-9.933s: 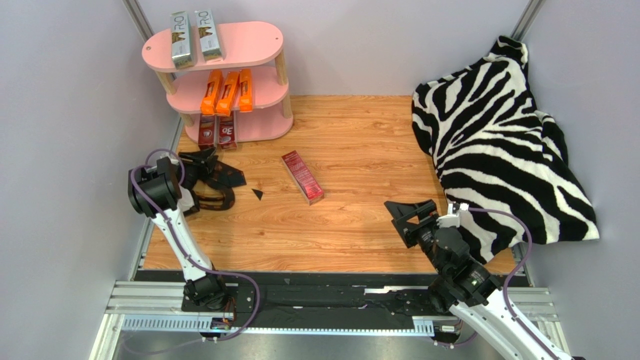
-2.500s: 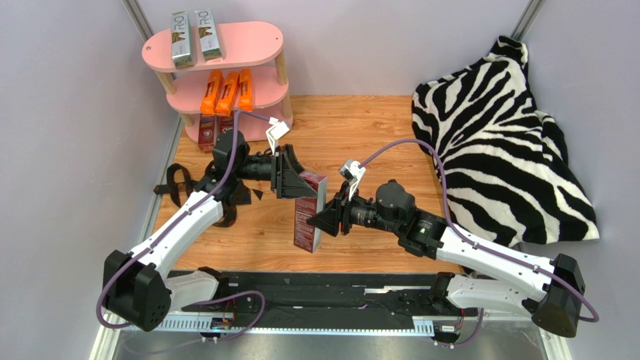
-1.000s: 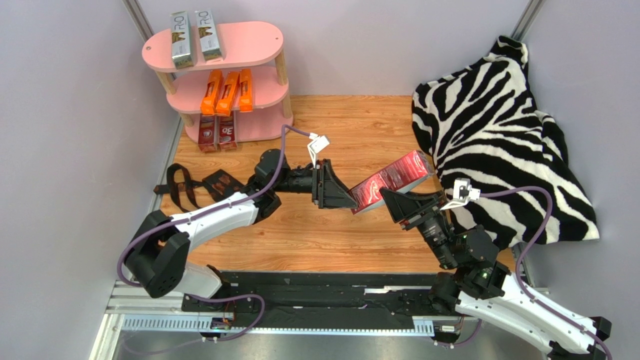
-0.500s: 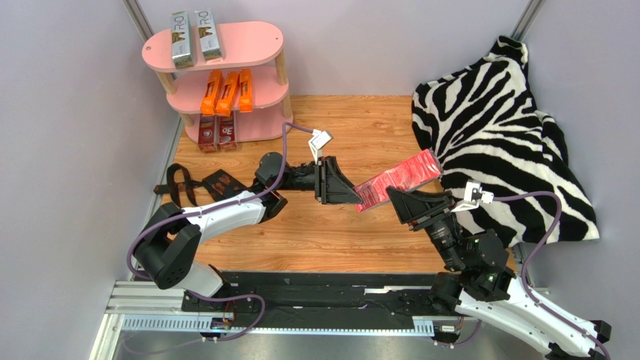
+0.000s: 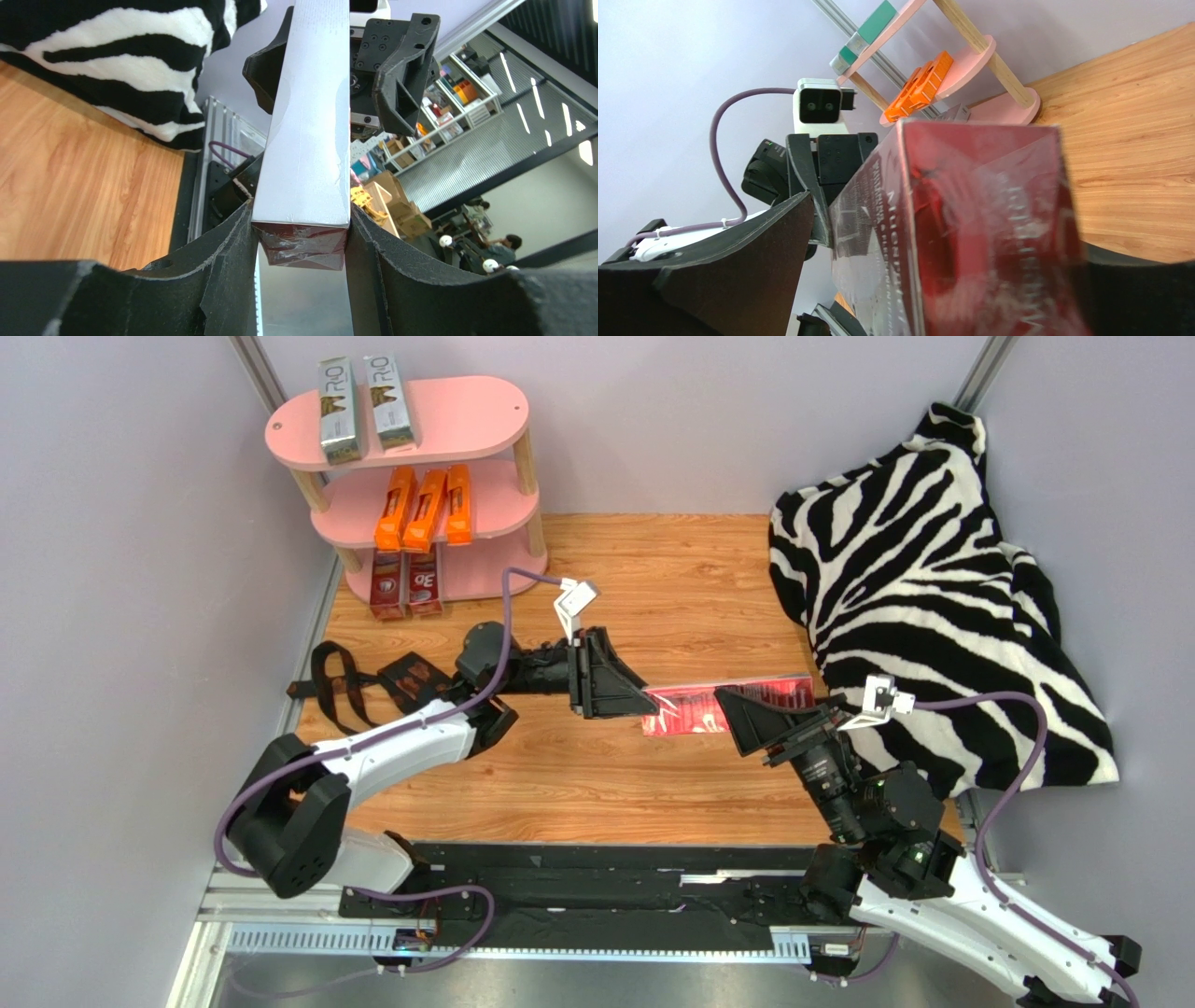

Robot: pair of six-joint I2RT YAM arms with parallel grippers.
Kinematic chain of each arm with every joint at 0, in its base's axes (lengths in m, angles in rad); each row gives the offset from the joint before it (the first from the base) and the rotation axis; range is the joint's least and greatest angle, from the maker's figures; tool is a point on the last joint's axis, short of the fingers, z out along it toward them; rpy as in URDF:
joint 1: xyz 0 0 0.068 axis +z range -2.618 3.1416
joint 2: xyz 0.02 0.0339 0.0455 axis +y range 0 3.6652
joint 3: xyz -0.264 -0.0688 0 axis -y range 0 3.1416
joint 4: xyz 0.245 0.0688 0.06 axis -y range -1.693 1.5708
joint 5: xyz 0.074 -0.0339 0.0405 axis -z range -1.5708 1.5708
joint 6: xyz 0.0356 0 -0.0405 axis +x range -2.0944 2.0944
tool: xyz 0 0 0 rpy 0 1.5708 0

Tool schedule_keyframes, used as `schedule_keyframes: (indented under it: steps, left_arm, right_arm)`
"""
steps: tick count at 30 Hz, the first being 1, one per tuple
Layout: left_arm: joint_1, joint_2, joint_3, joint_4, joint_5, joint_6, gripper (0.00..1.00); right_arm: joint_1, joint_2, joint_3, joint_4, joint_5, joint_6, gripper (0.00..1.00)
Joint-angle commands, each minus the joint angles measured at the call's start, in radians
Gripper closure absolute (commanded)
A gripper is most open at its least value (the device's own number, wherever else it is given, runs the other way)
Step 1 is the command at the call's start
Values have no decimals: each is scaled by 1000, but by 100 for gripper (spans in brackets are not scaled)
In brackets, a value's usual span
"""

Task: Place and organize the toothpastes onto the shelf
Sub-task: Pick up the toothpaste from the center of the board.

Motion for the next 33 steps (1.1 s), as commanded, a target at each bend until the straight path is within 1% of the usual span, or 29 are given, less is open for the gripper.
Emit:
schedule_keyframes:
  steps: [1,11,15,18,19,22,24,25,26,27,29,32,33]
  left_arm:
    - [61,-81,-51,6,-50,39,75]
    - [188,-180,-175,19,-78,-10,78]
    - [205,-196,-205,44,-72,-30,79]
    - [205,-194,-208,56,-61,-38,79]
    - [205,-184,-205,70,-55,-52,79]
    - [205,-154,-200,151,-26,-99,78]
    - [204,-136,-192,202,0,-119,76]
    - [204,-122,-188,216,8,-133,75]
    - [202,-117,-186,236,20,-139,73]
    - [202,-111,-183,239,29,-141,66]
    - [199,-98,-175,245,52,-142,62]
    - [194,-93,-168,245,80,-135,54]
    - [193,-91,-166,245,86,-133,53]
  right_arm:
    - [2,-15,28,-1,30,14,11]
    - [2,-27,30,-28,37,24,9]
    - [2,-17,22,-8,27,24,10]
    - [2,-6,21,5,11,24,17]
    - [2,-3,19,13,8,24,29]
    - [2,0,16,22,4,27,49]
    - [3,2,11,32,2,27,53]
    - [3,5,13,33,2,30,59]
    - [2,8,13,36,0,30,61]
    - [2,10,13,38,0,32,63]
    - [2,8,11,42,0,29,64]
    - [2,7,11,47,4,26,65]
    - [2,7,11,48,5,26,66]
